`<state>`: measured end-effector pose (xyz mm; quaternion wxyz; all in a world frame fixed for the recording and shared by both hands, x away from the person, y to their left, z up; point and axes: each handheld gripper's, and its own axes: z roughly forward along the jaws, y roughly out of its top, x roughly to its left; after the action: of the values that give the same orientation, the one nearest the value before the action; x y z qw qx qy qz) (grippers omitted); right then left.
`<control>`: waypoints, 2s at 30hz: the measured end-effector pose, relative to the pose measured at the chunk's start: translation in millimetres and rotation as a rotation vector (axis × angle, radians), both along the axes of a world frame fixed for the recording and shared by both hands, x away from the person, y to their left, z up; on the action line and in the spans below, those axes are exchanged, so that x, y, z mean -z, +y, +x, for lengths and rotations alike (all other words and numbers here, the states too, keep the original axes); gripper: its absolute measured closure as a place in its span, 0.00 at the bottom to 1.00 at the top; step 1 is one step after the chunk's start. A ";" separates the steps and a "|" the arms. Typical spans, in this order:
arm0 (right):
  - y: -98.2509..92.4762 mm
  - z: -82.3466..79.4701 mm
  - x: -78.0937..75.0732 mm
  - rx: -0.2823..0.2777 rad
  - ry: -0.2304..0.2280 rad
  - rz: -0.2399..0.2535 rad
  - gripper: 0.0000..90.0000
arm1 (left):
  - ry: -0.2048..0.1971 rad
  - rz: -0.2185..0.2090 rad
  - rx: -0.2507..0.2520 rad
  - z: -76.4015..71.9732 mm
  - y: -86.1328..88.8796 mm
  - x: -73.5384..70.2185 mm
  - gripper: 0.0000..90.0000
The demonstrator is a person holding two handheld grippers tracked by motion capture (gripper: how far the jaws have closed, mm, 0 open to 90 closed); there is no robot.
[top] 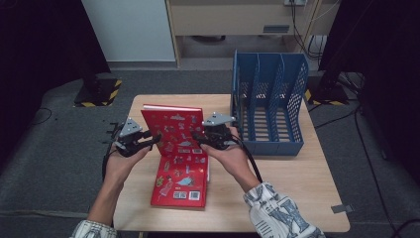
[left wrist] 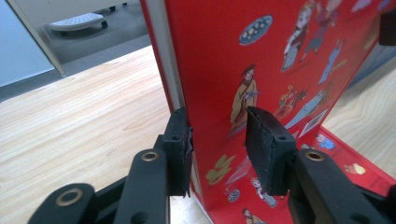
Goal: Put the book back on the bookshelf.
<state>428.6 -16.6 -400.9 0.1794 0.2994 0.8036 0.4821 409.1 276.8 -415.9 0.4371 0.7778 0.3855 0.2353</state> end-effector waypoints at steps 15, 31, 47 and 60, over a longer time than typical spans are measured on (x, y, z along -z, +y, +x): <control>5.1 -26.3 -2.5 -0.101 0.008 0.013 0.69 | 0.010 -0.052 -0.014 3.0 6.2 3.0 0.55; 14.5 -29.3 -8.0 -0.131 -0.007 0.066 0.83 | 0.007 -0.083 -0.004 9.5 3.9 4.3 0.45; 12.2 -24.4 -15.8 -0.144 -0.022 0.098 0.83 | 0.012 -0.073 0.030 9.7 -9.3 3.3 0.44; 4.4 -21.0 -32.8 -0.160 -0.034 0.146 0.79 | 0.017 -0.073 0.045 8.9 -19.8 2.7 0.43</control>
<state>407.6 -12.2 -368.1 0.1316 0.2382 0.7844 0.5573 418.0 257.0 -418.6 0.4671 0.7717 0.3799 0.2045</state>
